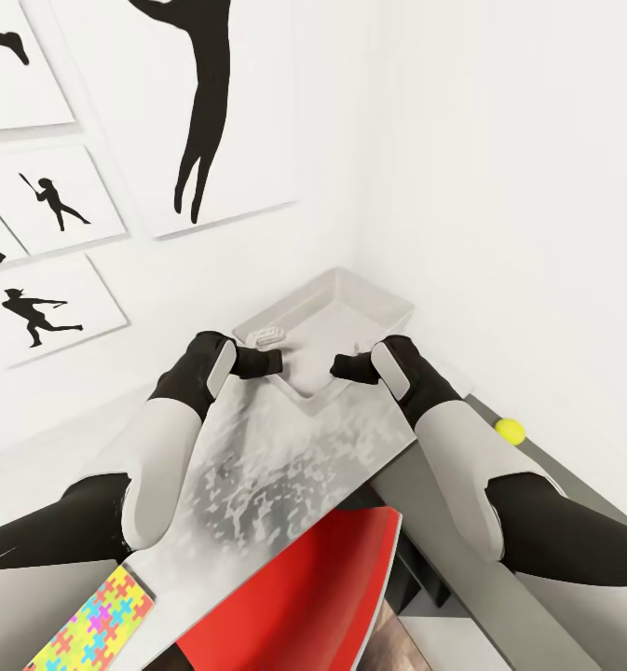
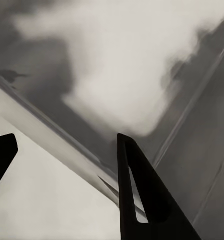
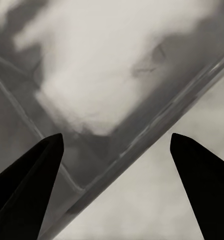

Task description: Put all the toys in the child's room - the three board games (two on the bed and one on the table), the two jigsaw puzzles on the table, and the tennis ball on the table - inside the toy box on the table in the child's room.

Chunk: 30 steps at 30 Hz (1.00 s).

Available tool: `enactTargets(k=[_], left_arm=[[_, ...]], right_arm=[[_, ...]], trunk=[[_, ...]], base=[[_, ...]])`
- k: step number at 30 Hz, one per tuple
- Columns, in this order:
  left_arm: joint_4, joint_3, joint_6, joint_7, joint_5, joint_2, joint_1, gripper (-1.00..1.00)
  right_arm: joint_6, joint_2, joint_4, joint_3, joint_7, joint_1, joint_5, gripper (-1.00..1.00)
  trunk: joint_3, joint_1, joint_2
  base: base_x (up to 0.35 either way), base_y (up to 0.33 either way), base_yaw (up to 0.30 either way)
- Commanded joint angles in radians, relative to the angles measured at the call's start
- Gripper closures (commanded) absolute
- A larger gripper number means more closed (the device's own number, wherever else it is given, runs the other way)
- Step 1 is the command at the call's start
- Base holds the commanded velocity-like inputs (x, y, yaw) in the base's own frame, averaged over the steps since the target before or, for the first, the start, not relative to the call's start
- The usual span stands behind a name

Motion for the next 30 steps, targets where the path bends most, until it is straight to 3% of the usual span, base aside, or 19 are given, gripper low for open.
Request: enactTargets(k=[1, 23, 30], left_arm=[[0.01, 0.004, 0.002, -0.001, -0.042, -0.001, 0.0, 1.0], [0.01, 0.004, 0.002, -0.001, -0.042, -0.001, 0.0, 1.0], [0.01, 0.004, 0.002, -0.001, -0.042, -0.001, 0.0, 1.0]], right_arm=[[0.002, 0.0, -0.001, 0.003, -0.008, 0.0, -0.021, 1.0], [0.002, 0.0, -0.005, 0.002, -0.008, 0.0, -0.021, 1.0], [0.002, 0.0, -0.006, 0.002, -0.008, 0.0, -0.021, 1.0]], trunk=[[-0.002, 0.001, -0.001], [0.028, 0.001, -0.001], [0.034, 0.001, -0.001]], base=[[0.0, 0.0, 0.0], [-0.001, 0.0, 0.0], [-0.186, 0.0, 0.0]])
